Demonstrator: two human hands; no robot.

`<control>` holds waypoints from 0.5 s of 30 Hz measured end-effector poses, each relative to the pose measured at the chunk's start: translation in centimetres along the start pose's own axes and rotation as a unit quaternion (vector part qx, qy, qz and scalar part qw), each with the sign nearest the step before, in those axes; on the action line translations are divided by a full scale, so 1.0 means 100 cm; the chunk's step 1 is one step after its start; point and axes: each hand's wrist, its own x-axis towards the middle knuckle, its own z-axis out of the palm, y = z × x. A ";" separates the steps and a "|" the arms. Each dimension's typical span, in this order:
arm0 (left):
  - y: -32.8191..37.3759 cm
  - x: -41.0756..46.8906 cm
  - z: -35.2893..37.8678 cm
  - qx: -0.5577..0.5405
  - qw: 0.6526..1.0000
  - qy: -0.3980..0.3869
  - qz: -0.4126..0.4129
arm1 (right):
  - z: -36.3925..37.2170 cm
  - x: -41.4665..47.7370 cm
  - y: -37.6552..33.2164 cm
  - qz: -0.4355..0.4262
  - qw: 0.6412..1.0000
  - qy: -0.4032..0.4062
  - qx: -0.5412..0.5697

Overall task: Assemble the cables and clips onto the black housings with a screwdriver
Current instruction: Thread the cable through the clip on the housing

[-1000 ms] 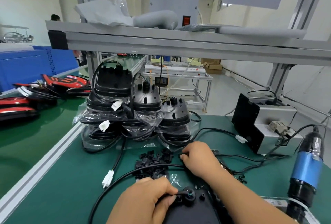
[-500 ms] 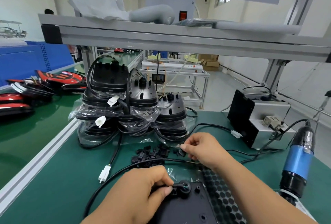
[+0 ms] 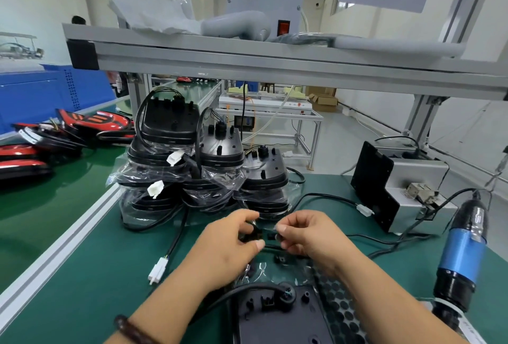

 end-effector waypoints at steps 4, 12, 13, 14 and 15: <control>0.001 0.003 0.001 -0.025 0.999 -0.032 -0.005 | 0.009 -0.020 -0.017 -0.011 0.997 -0.021 0.067; -0.005 -0.040 -0.008 0.090 0.988 -0.107 0.061 | 0.012 -0.071 -0.022 -0.059 0.995 -0.072 -0.044; -0.002 -0.042 -0.007 0.107 0.989 -0.083 0.067 | 0.011 -0.072 -0.021 -0.049 0.996 -0.069 -0.038; 0.000 -0.044 -0.006 0.104 0.989 -0.072 0.070 | 0.010 -0.072 -0.020 -0.042 0.997 -0.066 -0.029; 0.000 -0.045 -0.005 0.089 0.991 -0.067 0.070 | 0.010 -0.072 -0.019 -0.036 0.997 -0.060 -0.020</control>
